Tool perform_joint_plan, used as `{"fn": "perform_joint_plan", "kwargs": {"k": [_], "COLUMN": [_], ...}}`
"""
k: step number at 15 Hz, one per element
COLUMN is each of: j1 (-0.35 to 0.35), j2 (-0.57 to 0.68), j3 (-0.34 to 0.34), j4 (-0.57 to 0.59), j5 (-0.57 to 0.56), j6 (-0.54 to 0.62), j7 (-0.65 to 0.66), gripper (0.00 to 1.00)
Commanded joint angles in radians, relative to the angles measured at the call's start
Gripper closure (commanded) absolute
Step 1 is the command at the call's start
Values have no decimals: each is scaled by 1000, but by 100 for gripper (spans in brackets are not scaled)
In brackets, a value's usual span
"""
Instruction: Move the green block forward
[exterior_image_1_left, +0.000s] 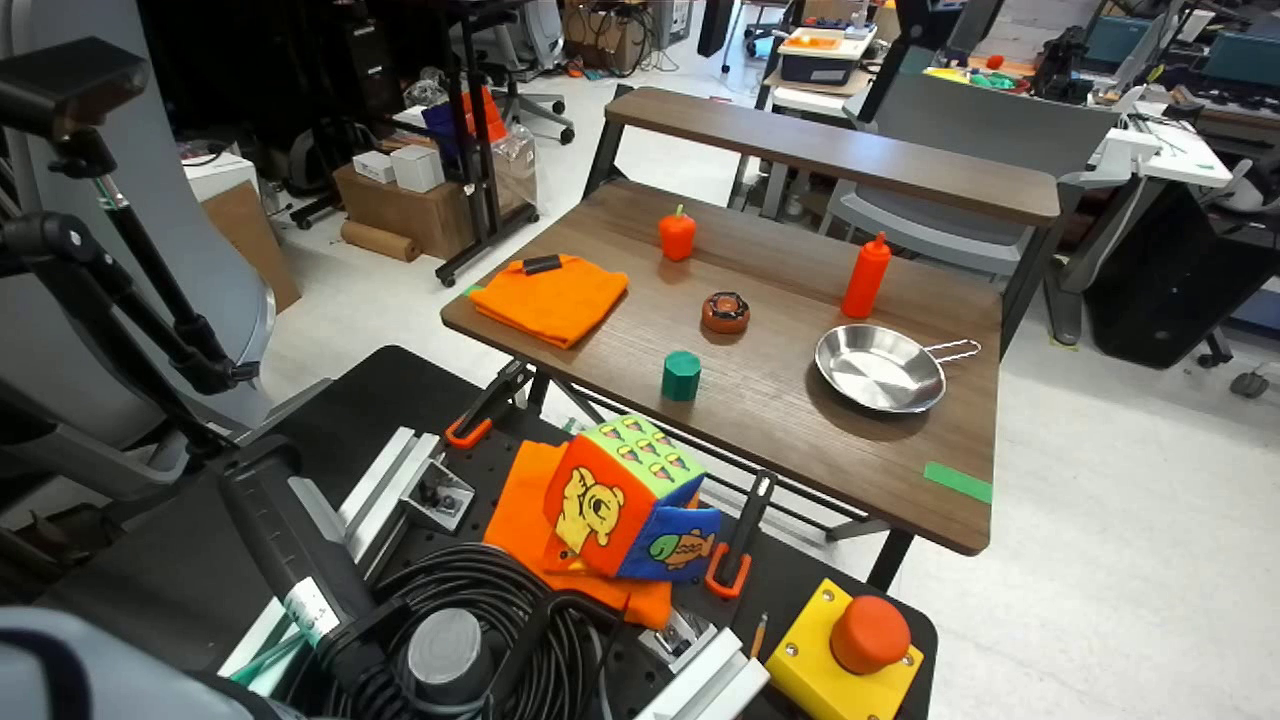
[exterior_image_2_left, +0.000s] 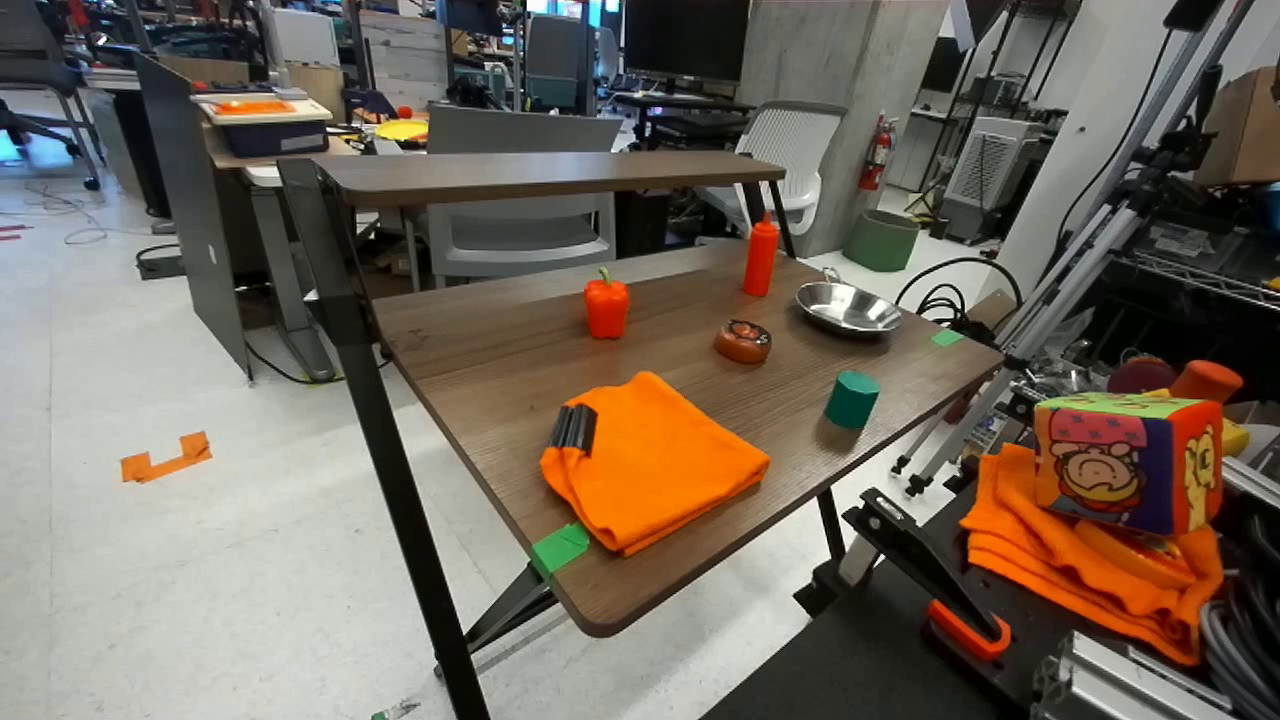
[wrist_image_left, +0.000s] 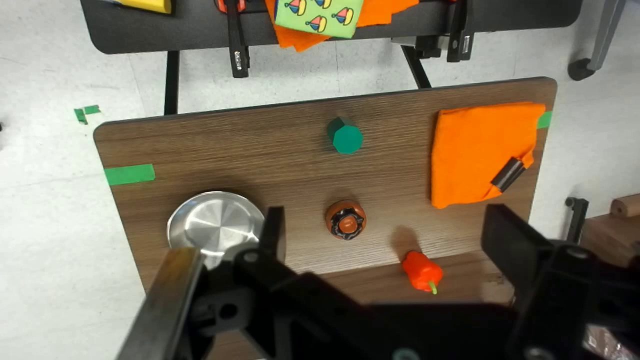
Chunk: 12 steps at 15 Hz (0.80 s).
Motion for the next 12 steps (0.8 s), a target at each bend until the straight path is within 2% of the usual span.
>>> {"fn": "perform_joint_plan", "kwargs": {"k": [1, 5, 12], "j1": [-14, 10, 16], "j2": [19, 153, 428], "j3": [17, 65, 185], "j4": [10, 50, 115], "j5": [15, 12, -30], "j6": [-2, 21, 151], "j7": [-11, 29, 175], "gripper": [0, 0, 0]}}
